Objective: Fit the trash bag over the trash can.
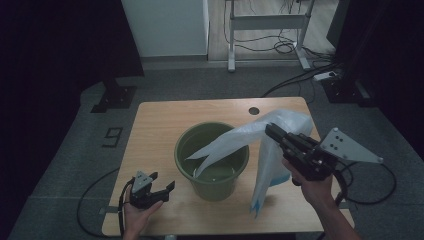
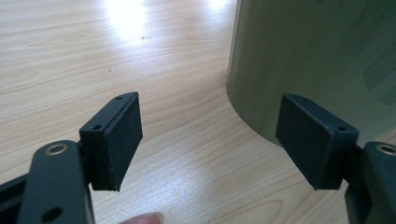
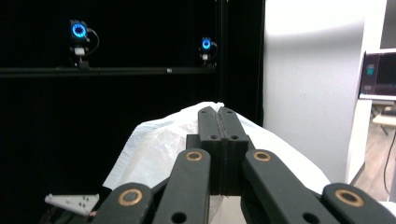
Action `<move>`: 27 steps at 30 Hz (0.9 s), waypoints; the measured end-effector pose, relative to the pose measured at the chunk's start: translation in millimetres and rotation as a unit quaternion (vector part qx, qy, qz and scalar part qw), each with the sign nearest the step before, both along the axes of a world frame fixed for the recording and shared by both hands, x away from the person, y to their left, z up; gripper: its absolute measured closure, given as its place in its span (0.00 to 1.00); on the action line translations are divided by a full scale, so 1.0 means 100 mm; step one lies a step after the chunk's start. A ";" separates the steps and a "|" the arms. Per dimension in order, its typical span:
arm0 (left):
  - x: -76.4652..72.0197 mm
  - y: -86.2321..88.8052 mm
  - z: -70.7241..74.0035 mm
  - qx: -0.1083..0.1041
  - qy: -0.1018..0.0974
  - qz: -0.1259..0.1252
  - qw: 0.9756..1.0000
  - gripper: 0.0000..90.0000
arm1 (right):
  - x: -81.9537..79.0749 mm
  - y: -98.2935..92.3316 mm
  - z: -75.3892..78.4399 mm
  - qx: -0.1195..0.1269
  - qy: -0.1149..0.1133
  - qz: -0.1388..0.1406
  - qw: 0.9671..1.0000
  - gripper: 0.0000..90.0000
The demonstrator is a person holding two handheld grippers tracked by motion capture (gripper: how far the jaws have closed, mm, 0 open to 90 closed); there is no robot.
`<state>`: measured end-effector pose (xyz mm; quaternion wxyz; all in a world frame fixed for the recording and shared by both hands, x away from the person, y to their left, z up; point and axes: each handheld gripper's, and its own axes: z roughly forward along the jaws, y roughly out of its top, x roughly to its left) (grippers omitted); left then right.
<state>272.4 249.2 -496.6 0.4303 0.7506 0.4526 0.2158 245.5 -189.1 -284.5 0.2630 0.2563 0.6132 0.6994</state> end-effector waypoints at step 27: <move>-0.34 0.04 0.65 -0.050 -0.056 -0.034 0.997 0.34 | 0.41 0.28 -0.76 -0.049 0.101 0.014 0.994 0.99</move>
